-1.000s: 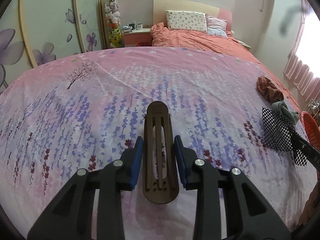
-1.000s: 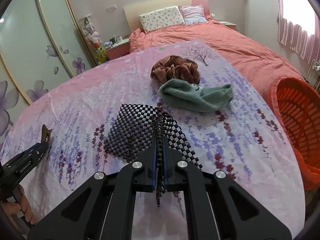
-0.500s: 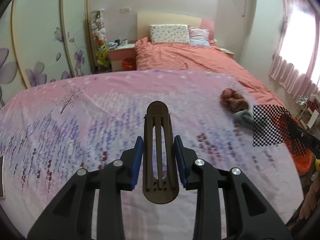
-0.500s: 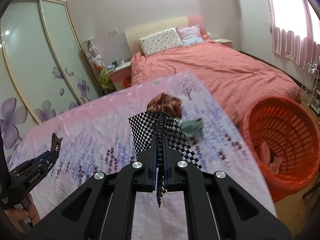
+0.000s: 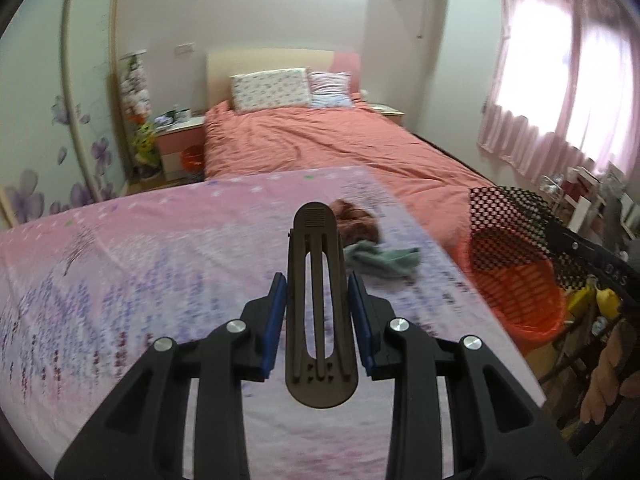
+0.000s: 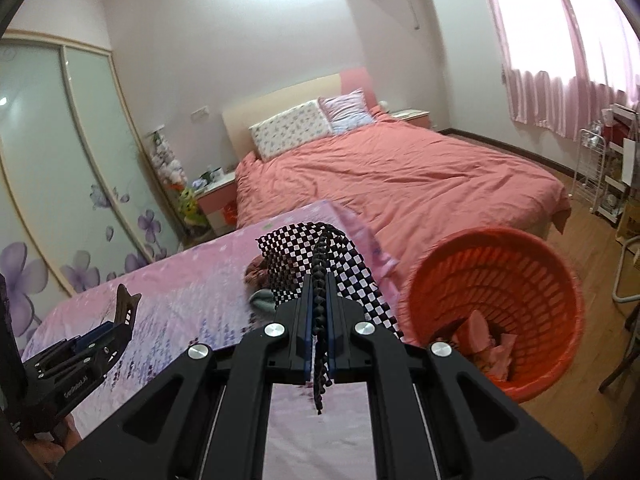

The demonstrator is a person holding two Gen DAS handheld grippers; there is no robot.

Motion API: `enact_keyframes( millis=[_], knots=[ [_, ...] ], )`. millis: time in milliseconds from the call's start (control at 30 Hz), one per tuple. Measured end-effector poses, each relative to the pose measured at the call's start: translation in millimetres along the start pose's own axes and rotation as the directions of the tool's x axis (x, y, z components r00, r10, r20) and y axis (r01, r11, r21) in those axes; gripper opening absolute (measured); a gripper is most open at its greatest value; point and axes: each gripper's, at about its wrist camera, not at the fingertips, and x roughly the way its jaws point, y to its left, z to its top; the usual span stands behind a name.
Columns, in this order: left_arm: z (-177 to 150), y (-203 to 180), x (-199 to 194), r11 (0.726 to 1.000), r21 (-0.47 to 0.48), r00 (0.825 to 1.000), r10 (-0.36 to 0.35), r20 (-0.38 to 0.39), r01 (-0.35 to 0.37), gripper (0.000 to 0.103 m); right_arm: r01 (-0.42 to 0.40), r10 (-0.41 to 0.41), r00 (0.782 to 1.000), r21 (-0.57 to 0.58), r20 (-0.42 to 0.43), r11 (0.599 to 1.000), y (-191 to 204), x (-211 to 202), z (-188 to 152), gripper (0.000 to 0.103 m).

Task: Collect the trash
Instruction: 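Carry the mesh pad and hair clip over the orange basket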

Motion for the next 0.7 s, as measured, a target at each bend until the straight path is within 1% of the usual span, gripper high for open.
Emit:
enact_keyframes(
  millis=[267,467,567,700],
  knots=[
    [9,-67,8,0.992,0.069,0.995,-0.104,0.005,0.103,0.032,0.058,-0.060,0.997,0.050,0.042,0.997,-48,-11,7,0.005],
    [13,-118,21,0.976,0.100,0.981,-0.195,-0.007,0.195,0.032,0.096,-0.102,0.993,0.097,0.064,0.991,-83,-14,13,0.005],
    [15,-146,31,0.963,0.116,0.970,-0.243,-0.019,0.243,0.032,0.111,-0.120,0.990,0.120,0.075,0.987,-98,-14,17,0.005],
    [15,-179,45,0.948,0.147,0.959,-0.281,-0.040,0.284,0.032,0.130,-0.143,0.987,0.150,0.078,0.980,-120,-9,19,0.005]
  ],
)
